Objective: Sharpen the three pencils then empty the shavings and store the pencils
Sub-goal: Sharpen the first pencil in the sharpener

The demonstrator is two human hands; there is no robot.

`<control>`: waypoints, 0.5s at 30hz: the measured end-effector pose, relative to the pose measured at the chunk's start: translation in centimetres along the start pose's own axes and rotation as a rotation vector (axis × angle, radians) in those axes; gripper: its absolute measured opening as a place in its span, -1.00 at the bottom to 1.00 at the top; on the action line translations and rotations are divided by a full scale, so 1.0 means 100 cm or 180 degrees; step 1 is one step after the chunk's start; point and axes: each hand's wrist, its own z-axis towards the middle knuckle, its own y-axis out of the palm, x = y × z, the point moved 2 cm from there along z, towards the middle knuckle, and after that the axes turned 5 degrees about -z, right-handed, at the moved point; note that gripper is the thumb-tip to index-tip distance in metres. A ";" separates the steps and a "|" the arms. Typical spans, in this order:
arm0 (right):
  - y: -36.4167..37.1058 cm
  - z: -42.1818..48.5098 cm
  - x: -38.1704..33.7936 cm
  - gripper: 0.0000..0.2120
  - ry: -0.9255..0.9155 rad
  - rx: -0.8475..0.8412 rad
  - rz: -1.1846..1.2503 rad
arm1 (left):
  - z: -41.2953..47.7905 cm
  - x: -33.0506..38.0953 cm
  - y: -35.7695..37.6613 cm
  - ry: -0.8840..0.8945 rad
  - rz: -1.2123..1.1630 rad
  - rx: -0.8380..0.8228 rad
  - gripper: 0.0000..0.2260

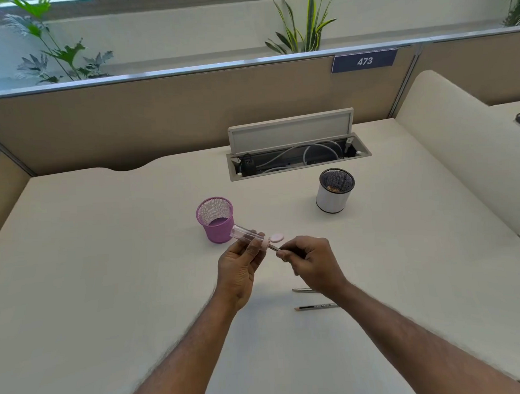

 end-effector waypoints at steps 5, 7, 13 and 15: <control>0.000 0.000 0.002 -0.83 0.0628 -0.0678 0.0544 | -0.002 0.000 -0.003 -0.0045 0.0156 -0.0058 -0.81; -0.001 0.001 0.003 -0.85 0.0682 -0.0777 0.0655 | -0.002 0.001 -0.004 -0.0016 0.0229 -0.0030 -0.85; -0.003 0.001 0.005 -0.76 0.0586 -0.0450 0.0312 | -0.006 -0.001 0.000 0.0158 0.0481 0.0195 -0.91; -0.003 -0.002 0.005 -0.77 0.0293 -0.0076 0.0120 | -0.007 -0.002 0.003 0.0226 0.0561 0.0303 -0.80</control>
